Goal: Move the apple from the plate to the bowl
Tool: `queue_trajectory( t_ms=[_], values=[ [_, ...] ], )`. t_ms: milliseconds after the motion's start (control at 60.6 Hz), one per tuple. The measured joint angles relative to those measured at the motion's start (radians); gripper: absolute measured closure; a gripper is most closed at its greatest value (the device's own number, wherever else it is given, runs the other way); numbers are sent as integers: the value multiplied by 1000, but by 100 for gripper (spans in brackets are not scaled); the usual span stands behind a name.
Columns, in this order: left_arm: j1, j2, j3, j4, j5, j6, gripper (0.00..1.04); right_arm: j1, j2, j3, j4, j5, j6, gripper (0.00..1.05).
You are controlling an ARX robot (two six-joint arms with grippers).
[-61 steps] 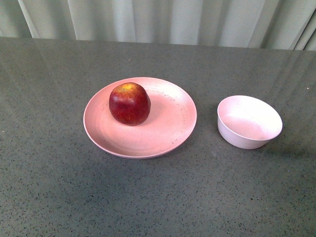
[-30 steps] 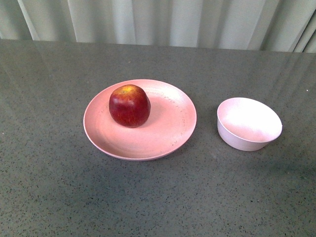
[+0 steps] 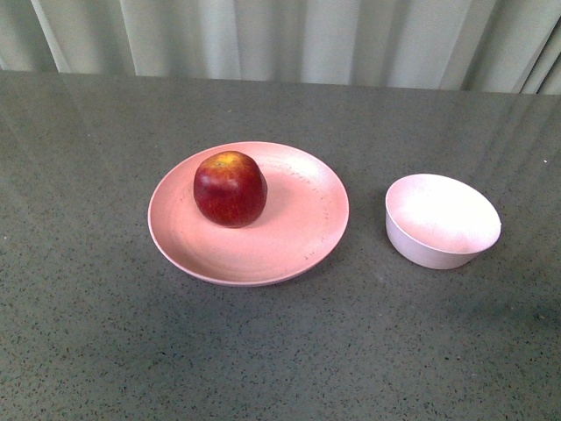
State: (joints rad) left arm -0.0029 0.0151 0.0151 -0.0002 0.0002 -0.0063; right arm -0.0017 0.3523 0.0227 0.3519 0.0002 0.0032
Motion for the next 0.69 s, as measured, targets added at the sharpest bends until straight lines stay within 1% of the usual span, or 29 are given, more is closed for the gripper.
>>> queue_trajectory(
  t_ms=[132,561,643,693],
  values=[
    [0,0,0,0,0,0,9,0,-62,0,-61,0,0,103],
    [0,0,0,0,0,0,9,0,-181,0,-180,0,0,103],
    [0,0,0,0,0,0,9,0,-288,0,-321,0,0,103],
    [0,0,0,0,0,0,9,0,-331,0,-343,0,0,103]
  ],
)
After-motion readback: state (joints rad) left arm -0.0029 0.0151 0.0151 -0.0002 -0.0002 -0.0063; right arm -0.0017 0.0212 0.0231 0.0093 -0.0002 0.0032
